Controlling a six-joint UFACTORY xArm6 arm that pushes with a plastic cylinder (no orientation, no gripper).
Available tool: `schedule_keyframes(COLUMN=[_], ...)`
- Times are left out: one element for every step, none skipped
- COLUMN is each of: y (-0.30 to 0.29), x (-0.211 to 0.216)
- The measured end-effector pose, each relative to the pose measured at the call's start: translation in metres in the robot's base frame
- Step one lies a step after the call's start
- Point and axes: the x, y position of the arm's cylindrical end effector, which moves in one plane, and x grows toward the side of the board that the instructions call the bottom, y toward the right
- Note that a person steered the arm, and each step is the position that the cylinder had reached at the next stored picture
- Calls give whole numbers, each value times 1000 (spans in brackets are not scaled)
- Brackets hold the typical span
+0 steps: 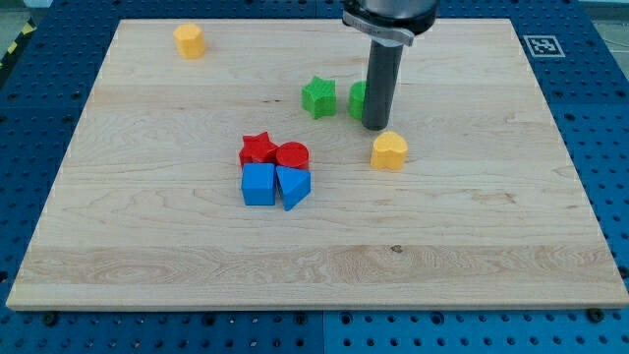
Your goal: Move the green circle to the top right of the green star
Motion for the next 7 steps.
schedule_keyframes(y=[13,23,13,-1,-1,-17,-35], x=[10,5,-9,-33,-39,-30,-26])
